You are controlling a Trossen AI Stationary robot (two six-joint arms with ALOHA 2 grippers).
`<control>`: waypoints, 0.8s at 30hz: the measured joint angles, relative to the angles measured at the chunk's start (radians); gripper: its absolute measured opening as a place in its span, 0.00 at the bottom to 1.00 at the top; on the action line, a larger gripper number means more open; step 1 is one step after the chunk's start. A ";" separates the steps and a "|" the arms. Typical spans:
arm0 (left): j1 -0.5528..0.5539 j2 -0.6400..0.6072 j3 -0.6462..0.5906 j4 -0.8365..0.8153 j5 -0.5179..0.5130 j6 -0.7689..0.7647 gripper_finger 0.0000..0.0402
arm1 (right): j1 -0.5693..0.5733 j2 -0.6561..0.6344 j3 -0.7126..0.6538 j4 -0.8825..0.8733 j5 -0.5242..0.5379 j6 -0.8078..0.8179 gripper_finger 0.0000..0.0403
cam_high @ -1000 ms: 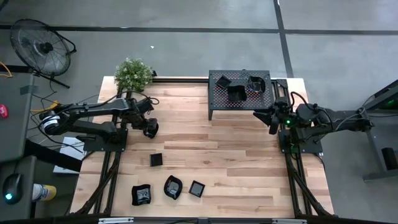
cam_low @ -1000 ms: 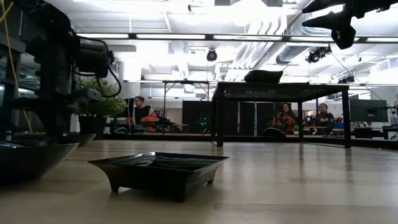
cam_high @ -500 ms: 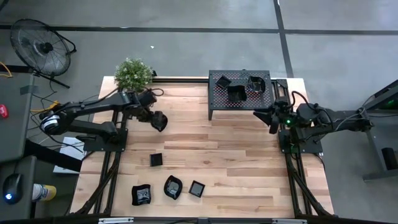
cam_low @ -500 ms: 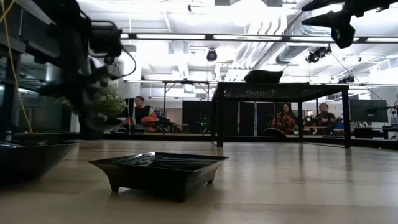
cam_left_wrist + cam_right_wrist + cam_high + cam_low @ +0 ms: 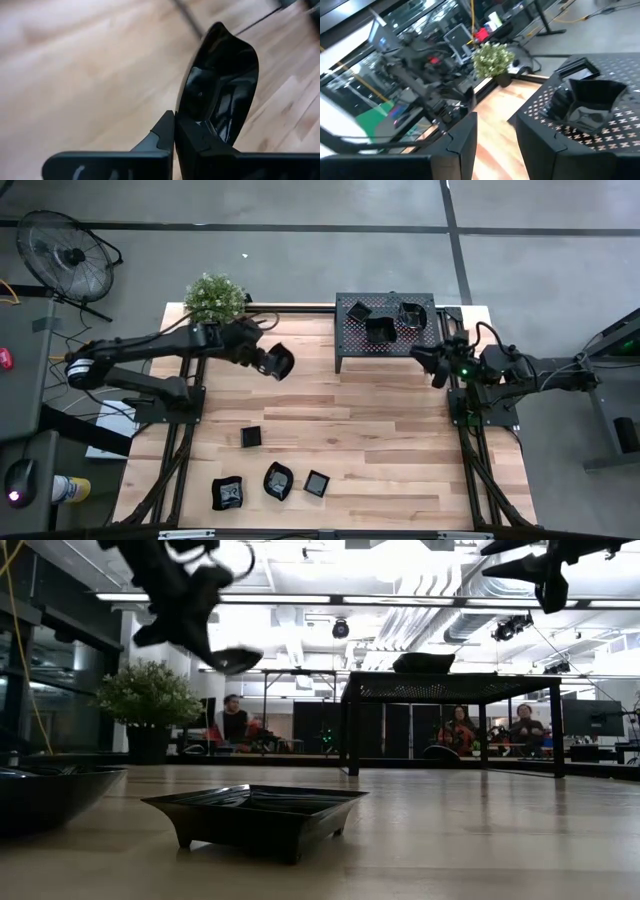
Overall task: Pick & Place Mini shaped plates
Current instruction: Stack the black leaf-shaped plate on top of the black leaf-shaped plates on the shelf
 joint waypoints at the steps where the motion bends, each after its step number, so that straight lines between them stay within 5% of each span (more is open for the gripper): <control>1: -0.017 0.000 0.013 0.016 -0.029 0.008 0.00 | 0.000 0.001 0.000 0.000 0.012 0.000 0.32; 14: -0.201 0.042 0.049 0.507 -0.256 0.244 0.00 | 0.000 0.116 0.002 0.116 0.125 -0.038 0.32; 24: -0.226 0.142 0.089 0.722 -0.271 0.373 0.00 | 0.000 0.267 0.002 0.367 0.168 -0.195 0.32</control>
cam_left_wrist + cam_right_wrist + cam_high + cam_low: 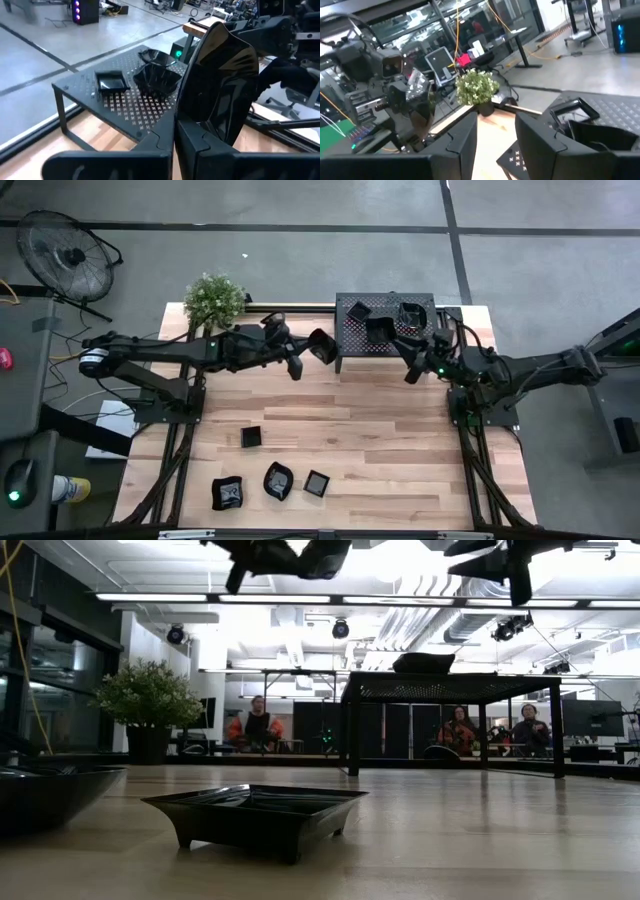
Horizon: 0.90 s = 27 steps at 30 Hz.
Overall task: Pick & Place Mini shaped plates
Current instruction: Stack the black leaf-shaped plate on top of the black leaf-shaped plates on the shelf
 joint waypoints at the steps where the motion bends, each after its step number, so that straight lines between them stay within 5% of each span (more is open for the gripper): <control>1: 0.000 0.013 0.015 -0.003 -0.003 0.014 0.00 | 0.000 0.014 0.000 0.018 0.001 -0.012 0.32; 9: 0.000 0.129 0.149 -0.028 -0.116 0.143 0.00 | 0.000 0.130 0.032 0.090 0.049 -0.065 0.32; 19: 0.000 0.272 0.304 -0.055 -0.339 0.333 0.00 | 0.000 0.294 0.229 0.071 0.145 -0.408 0.32; 27: 0.000 0.293 0.324 -0.046 -0.375 0.406 0.00 | -0.034 0.421 0.346 0.016 0.149 -0.424 0.32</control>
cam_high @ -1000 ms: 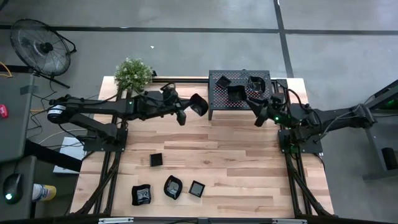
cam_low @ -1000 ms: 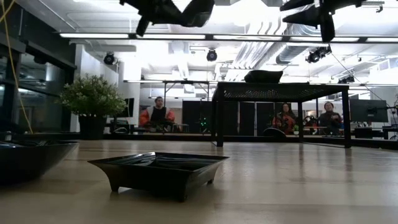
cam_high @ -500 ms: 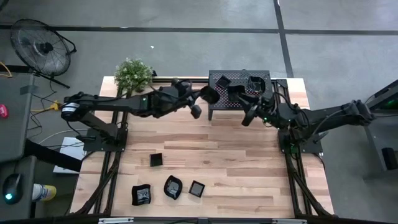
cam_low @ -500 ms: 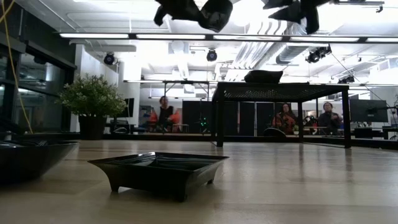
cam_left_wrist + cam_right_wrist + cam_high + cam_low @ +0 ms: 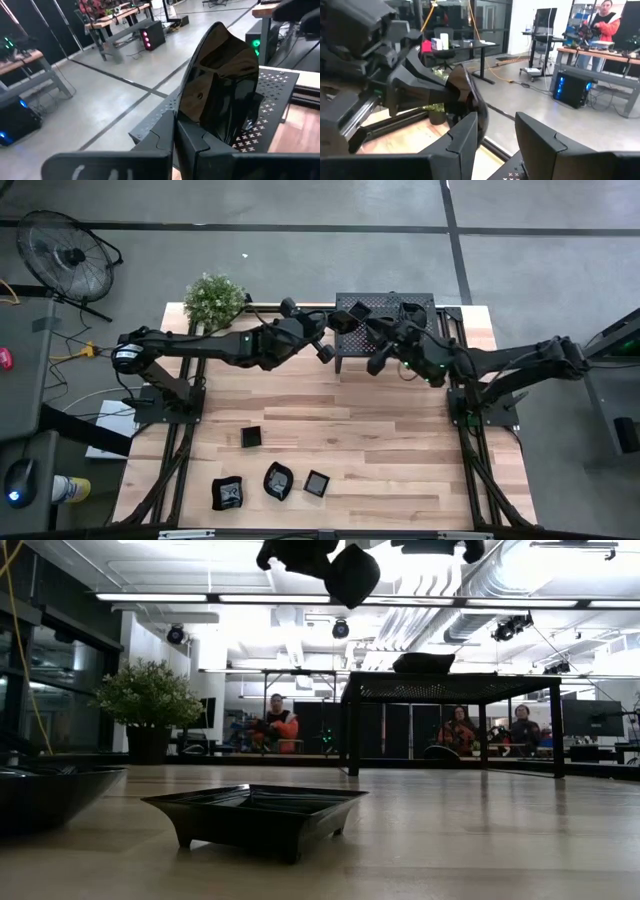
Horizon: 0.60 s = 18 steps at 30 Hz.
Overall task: Pick & Place Mini shaped plates
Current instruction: Stack the black leaf-shaped plate on top of the black leaf-shaped plates on the shelf
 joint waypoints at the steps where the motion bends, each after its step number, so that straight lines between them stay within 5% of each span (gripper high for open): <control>1: 0.000 0.000 0.000 0.002 -0.002 0.013 0.00 | -0.007 0.017 0.012 -0.008 -0.001 0.013 0.32; 18: -0.001 -0.001 0.000 -0.001 0.020 0.071 0.00 | -0.095 0.154 0.128 -0.144 -0.096 0.134 0.32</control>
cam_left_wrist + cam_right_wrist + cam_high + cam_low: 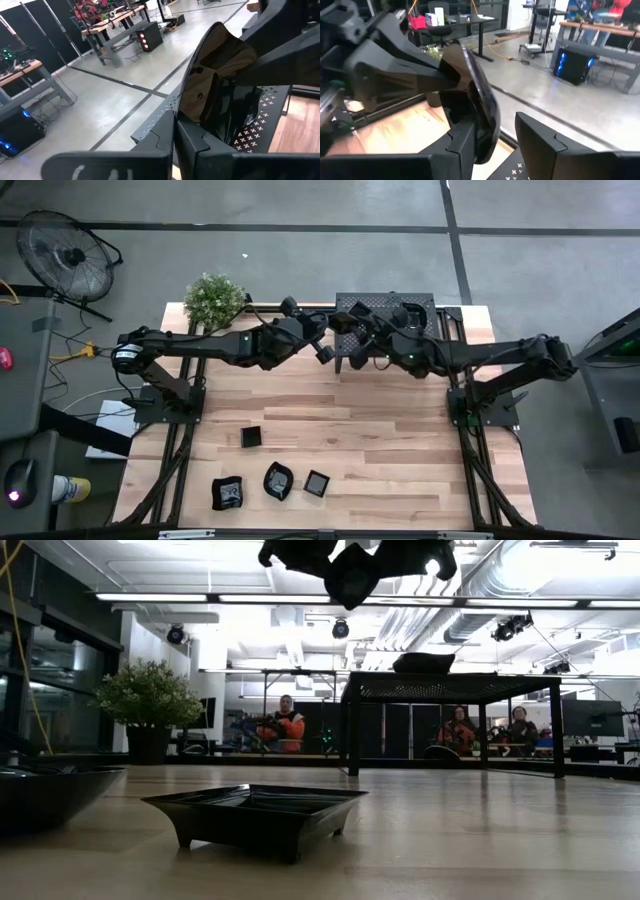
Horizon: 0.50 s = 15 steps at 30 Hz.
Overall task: Pick & Place Mini shaped plates
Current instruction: Stack the black leaf-shaped plate on top of the black leaf-shaped plates on the shelf
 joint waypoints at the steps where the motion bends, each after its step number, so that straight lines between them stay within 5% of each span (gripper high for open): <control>1: 0.000 0.000 0.000 0.000 0.001 0.000 0.00 | -0.003 0.000 0.000 -0.006 -0.004 0.014 0.32; 15: 0.000 0.000 0.000 -0.003 -0.003 0.002 0.00 | 0.006 0.000 0.000 -0.010 0.010 0.021 0.02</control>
